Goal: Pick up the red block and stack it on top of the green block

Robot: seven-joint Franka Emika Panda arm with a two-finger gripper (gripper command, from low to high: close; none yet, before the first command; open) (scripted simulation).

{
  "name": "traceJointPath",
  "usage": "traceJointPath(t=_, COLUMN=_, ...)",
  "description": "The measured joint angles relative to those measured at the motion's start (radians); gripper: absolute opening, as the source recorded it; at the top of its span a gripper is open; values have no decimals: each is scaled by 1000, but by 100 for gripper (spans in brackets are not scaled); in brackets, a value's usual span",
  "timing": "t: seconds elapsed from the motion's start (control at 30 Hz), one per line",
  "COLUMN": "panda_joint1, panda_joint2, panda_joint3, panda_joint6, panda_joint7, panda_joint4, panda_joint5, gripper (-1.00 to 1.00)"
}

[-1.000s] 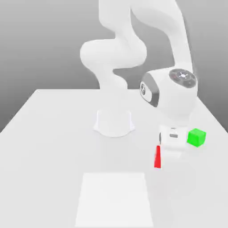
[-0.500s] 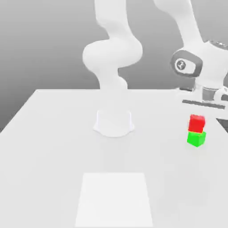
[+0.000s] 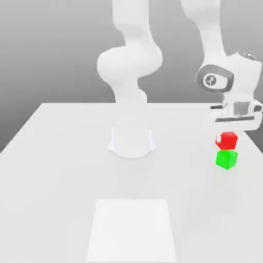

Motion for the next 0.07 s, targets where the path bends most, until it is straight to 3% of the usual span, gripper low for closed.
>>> traceJointPath(t=0.07, panda_joint1=-10, panda_joint2=22, panda_joint3=-10, panda_joint6=27, panda_joint7=37, panda_joint4=0, panda_joint5=-55, gripper=-100)
